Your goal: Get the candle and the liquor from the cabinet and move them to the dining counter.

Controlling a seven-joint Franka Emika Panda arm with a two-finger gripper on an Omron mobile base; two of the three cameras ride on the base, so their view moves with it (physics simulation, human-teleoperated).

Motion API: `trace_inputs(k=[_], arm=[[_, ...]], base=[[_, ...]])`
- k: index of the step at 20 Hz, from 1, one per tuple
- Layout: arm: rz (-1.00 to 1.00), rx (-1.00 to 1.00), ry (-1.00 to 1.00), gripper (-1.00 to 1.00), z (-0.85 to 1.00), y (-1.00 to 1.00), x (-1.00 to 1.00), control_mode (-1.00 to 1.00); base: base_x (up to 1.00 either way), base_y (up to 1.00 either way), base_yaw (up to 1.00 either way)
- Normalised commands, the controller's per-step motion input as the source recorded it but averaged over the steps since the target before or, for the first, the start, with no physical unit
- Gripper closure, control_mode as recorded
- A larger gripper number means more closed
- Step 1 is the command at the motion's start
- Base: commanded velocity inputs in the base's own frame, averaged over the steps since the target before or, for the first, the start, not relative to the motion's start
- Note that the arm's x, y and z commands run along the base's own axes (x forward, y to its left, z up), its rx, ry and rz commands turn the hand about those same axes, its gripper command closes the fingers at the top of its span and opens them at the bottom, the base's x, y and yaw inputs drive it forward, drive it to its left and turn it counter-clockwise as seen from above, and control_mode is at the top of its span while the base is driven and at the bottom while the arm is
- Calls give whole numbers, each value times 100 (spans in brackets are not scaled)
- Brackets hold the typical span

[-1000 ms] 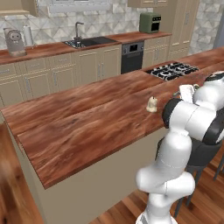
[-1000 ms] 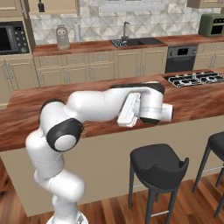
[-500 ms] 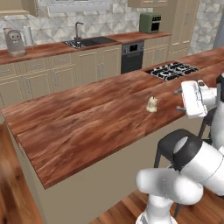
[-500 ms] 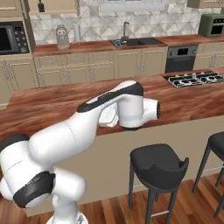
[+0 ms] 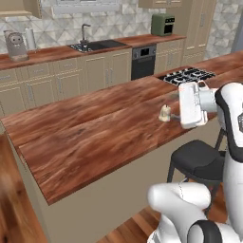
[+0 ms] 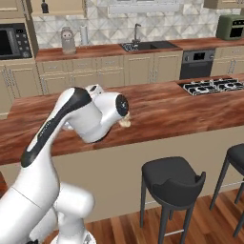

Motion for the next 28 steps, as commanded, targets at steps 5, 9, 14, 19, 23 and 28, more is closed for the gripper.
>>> trace_inputs(k=[5, 9, 14, 19, 23, 28], arm=[[-24, -4, 8, -100, 20, 99, -36, -100], [-34, -1, 8, -100, 1, 87, -40, -100], [-33, -8, 10, -100, 0, 81, -35, -100], [-20, -5, 9, -100, -1, 31, -16, -100], [0, 0, 0, -100, 0, 0, 0, -100], [0, 0, 0, -100, -5, 9, -4, 100]], base=[[0, 0, 0], [0, 0, 0], [0, 0, 0], [0, 0, 0], [0, 0, 0], [-13, 21, 0]])
